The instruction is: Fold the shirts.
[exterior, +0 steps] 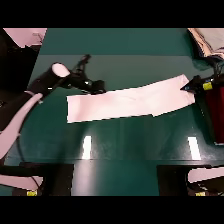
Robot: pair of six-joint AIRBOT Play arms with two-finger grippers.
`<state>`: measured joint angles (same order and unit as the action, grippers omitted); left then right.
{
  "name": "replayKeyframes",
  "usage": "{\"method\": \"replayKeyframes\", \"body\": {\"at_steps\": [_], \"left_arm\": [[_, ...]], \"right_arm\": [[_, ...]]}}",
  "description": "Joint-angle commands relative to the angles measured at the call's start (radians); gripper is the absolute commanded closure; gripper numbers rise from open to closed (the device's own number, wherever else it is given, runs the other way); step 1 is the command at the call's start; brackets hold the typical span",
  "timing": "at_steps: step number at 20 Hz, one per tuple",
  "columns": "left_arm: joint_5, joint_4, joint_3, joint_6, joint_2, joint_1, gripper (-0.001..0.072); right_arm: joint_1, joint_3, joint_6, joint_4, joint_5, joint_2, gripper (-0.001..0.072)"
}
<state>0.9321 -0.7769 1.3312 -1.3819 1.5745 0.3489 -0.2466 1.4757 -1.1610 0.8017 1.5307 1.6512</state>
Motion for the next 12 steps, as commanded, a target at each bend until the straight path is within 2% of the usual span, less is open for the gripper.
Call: {"method": "replayKeyframes", "body": {"at_steps": [1,6,8,12], "left_arm": [[-0.023,0.001,0.175,-0.026,0.178,0.128,0.0682],[-0.023,0.003,0.364,-0.083,0.377,0.211,0.0681],[-0.029,0.011,0.376,-0.113,0.404,0.211,0.0681],[-0.032,0.009,0.376,-0.11,0.411,0.211,0.0682]], "right_arm": [[0.047,0.003,-0.052,-0.14,0.011,-0.111,0.0701],[0.186,0.113,-0.106,-0.2,0.043,-0.159,0.07],[0.248,0.186,-0.12,-0.2,0.042,-0.159,0.0701],[0.345,0.302,-0.142,-0.2,0.024,-0.159,0.0701]]}}
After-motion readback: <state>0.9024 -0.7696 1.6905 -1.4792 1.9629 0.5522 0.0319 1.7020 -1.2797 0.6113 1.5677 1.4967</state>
